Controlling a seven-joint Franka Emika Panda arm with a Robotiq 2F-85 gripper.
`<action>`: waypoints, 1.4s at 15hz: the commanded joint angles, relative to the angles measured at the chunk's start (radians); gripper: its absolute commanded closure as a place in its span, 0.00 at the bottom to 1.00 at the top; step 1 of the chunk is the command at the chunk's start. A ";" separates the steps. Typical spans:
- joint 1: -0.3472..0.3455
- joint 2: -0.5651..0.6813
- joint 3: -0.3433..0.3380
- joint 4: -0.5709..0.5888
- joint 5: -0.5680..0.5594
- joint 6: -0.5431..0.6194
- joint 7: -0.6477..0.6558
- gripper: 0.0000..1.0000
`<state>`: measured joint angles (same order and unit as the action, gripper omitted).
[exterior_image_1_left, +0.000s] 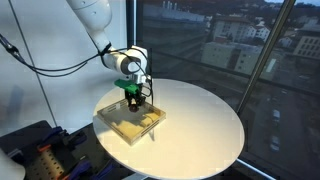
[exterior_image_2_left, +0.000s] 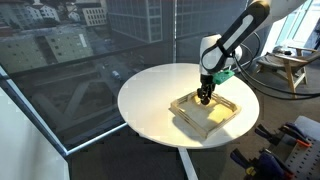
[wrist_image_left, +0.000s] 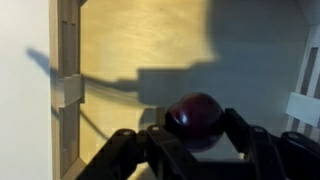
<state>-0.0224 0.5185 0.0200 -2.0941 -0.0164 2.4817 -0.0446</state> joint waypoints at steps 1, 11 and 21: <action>0.004 0.046 -0.010 0.043 -0.004 0.011 -0.004 0.64; 0.005 0.110 -0.025 0.088 -0.008 0.012 0.004 0.64; 0.003 0.129 -0.028 0.101 -0.006 0.007 0.005 0.64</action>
<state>-0.0224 0.6381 -0.0020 -2.0142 -0.0165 2.4920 -0.0444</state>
